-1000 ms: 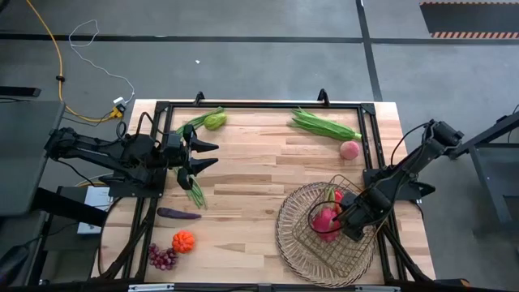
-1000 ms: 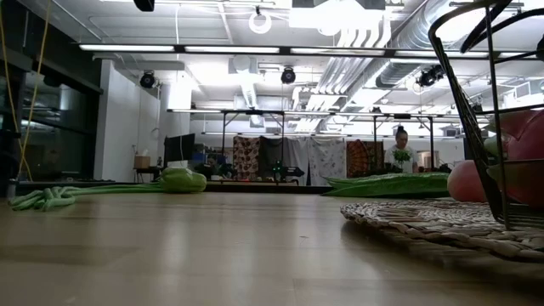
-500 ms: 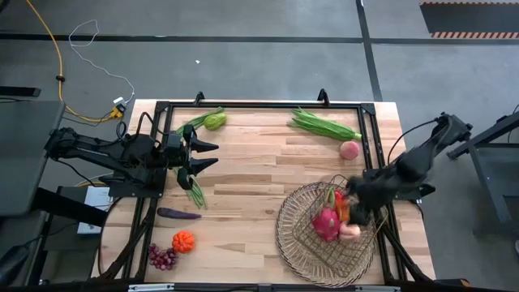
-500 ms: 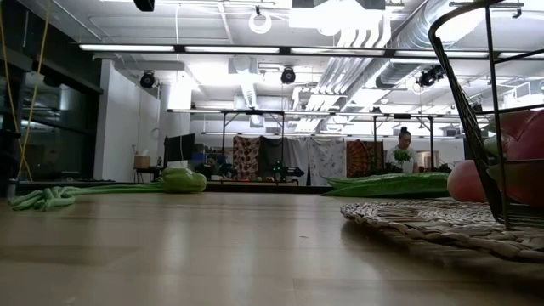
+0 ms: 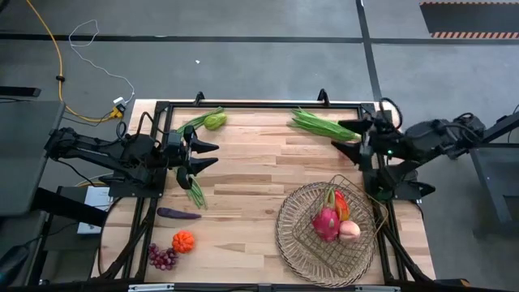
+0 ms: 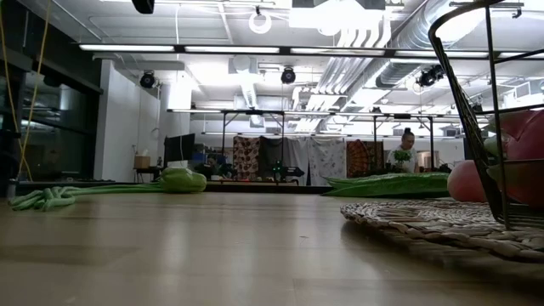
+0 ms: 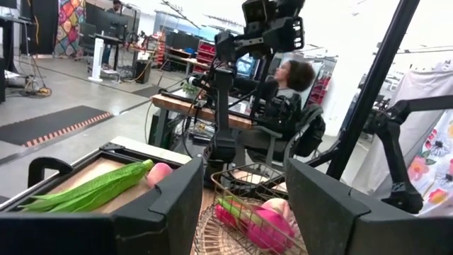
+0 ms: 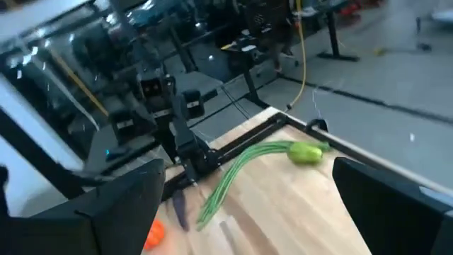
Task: Build produce basket
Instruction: Put the chayote into the wire basket
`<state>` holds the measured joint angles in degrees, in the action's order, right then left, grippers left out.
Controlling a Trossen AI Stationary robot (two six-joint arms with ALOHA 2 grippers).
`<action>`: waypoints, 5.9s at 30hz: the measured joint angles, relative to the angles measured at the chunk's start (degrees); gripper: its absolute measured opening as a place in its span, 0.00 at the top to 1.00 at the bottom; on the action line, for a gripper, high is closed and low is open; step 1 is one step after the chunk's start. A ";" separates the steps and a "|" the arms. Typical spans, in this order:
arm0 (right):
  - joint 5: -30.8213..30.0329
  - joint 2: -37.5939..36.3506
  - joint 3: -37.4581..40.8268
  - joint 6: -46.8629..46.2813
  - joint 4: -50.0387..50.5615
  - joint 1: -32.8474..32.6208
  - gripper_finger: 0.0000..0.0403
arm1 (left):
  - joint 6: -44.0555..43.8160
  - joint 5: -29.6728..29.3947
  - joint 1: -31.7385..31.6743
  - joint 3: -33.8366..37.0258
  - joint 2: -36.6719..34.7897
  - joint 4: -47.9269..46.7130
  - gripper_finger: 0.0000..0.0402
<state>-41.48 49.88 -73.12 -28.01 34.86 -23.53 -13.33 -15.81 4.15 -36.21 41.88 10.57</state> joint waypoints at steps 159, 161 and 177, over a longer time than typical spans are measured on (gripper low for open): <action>44.11 4.86 30.23 14.95 -40.20 25.29 1.00 | 14.63 13.01 -57.80 -34.38 65.05 -58.93 0.06; 44.10 4.86 30.23 14.95 -40.23 25.26 1.00 | 14.63 13.08 -57.67 -34.38 65.14 -58.34 0.06; 44.09 4.85 30.23 15.02 -40.23 25.27 1.00 | 14.54 11.97 -57.71 -34.38 65.14 -57.22 0.31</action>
<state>2.61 54.73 -42.89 -12.99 -5.37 1.75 1.21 -3.84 -53.55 -70.59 107.02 -46.65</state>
